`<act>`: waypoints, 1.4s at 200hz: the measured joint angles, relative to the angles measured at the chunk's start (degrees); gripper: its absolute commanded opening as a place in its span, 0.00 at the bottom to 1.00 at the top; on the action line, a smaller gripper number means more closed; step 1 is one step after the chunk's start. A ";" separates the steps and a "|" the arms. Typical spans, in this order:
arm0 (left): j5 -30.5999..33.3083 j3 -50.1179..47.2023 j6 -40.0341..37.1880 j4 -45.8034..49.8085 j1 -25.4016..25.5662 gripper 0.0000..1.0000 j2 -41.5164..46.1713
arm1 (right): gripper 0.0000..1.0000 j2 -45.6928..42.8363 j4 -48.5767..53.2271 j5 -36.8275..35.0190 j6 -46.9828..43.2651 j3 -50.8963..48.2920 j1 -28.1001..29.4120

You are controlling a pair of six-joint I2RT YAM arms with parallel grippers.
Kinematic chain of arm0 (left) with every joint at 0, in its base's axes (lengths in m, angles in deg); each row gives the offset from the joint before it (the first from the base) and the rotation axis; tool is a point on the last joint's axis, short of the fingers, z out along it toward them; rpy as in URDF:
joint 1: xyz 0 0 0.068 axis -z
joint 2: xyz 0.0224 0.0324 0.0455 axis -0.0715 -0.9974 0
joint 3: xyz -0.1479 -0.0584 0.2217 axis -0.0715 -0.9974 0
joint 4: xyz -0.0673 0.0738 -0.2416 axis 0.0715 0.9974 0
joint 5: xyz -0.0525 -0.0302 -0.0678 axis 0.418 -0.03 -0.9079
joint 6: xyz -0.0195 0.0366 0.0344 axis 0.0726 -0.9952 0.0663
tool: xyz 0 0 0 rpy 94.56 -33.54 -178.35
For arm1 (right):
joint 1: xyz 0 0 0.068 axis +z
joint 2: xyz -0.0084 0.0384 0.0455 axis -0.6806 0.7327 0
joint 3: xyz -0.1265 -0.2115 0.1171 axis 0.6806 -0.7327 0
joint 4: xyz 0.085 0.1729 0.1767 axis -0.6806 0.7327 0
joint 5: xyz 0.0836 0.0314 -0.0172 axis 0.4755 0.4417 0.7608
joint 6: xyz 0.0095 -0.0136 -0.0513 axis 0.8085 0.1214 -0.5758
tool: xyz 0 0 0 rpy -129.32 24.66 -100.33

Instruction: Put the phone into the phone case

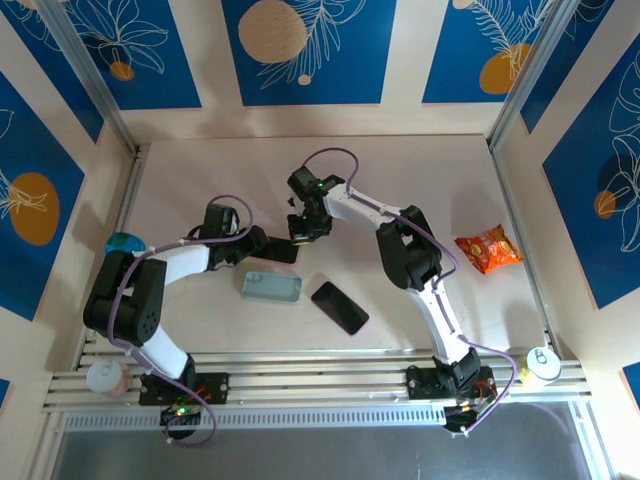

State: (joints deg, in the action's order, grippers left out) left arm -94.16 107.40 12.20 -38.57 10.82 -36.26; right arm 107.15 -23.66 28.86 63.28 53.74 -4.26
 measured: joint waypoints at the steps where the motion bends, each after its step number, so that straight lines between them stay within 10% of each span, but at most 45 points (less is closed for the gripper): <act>1: 0.02 0.00 0.00 0.00 0.00 0.60 0.00 | 0.00 0.02 0.04 -0.04 -0.04 0.02 0.02; 280: 0.22 -0.68 0.39 -0.96 0.22 0.59 0.09 | 0.00 -5.55 -11.93 -2.60 2.64 -13.46 2.86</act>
State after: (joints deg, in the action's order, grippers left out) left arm -93.94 106.72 12.60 -39.53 11.04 -36.17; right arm 101.59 -35.59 26.26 65.92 40.27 -1.39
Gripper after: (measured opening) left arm 0.595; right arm 0.042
